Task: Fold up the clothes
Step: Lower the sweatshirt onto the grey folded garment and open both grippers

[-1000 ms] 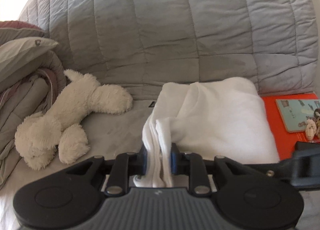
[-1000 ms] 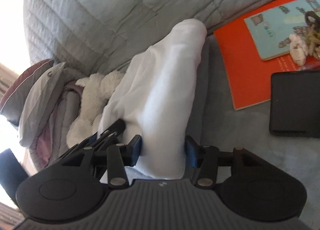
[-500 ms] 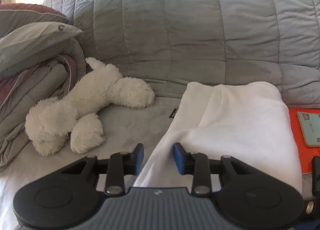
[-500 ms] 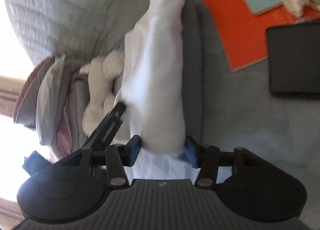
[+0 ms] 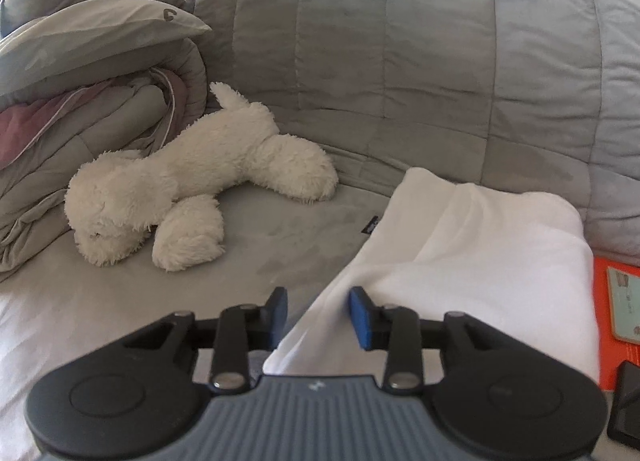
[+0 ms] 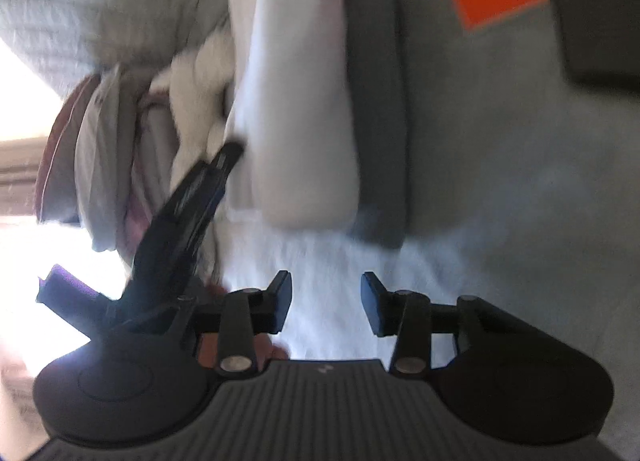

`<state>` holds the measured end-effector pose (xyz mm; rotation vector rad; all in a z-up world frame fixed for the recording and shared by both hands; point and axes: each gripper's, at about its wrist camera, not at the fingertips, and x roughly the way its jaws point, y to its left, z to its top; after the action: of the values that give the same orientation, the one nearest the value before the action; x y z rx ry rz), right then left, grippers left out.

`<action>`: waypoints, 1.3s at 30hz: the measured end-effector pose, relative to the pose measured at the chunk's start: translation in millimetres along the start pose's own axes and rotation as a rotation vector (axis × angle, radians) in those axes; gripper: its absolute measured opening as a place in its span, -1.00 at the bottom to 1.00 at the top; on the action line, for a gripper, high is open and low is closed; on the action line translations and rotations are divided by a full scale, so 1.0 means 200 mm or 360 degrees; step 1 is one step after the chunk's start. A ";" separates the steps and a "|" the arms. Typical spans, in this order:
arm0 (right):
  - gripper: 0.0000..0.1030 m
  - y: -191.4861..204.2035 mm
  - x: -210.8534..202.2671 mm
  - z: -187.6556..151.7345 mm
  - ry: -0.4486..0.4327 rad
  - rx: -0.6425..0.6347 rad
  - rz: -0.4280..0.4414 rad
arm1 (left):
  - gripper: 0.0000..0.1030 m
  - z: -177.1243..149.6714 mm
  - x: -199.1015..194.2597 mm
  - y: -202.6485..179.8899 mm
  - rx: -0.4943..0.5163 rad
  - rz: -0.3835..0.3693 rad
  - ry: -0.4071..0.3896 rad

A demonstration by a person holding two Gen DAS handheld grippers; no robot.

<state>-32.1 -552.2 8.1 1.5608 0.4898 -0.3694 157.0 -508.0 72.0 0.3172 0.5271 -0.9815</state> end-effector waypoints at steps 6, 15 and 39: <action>-0.15 0.12 -0.13 0.06 -0.0083 -0.0337 -0.0086 | -0.21 0.03 -0.05 0.11 -0.0257 0.0064 -0.0050; -0.15 0.31 -0.35 0.12 -0.0049 -0.1000 0.0096 | -0.22 0.00 -0.30 0.06 -0.0384 0.0198 -0.0176; -0.56 0.30 -0.06 0.24 -0.0420 -0.1216 -0.0337 | -0.16 -0.21 -0.24 -0.31 -0.0410 -0.0186 0.0032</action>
<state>-7.8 -601.5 63.8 0.7113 0.5103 -0.4722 70.2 -486.9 63.6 0.0659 0.6886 -1.0111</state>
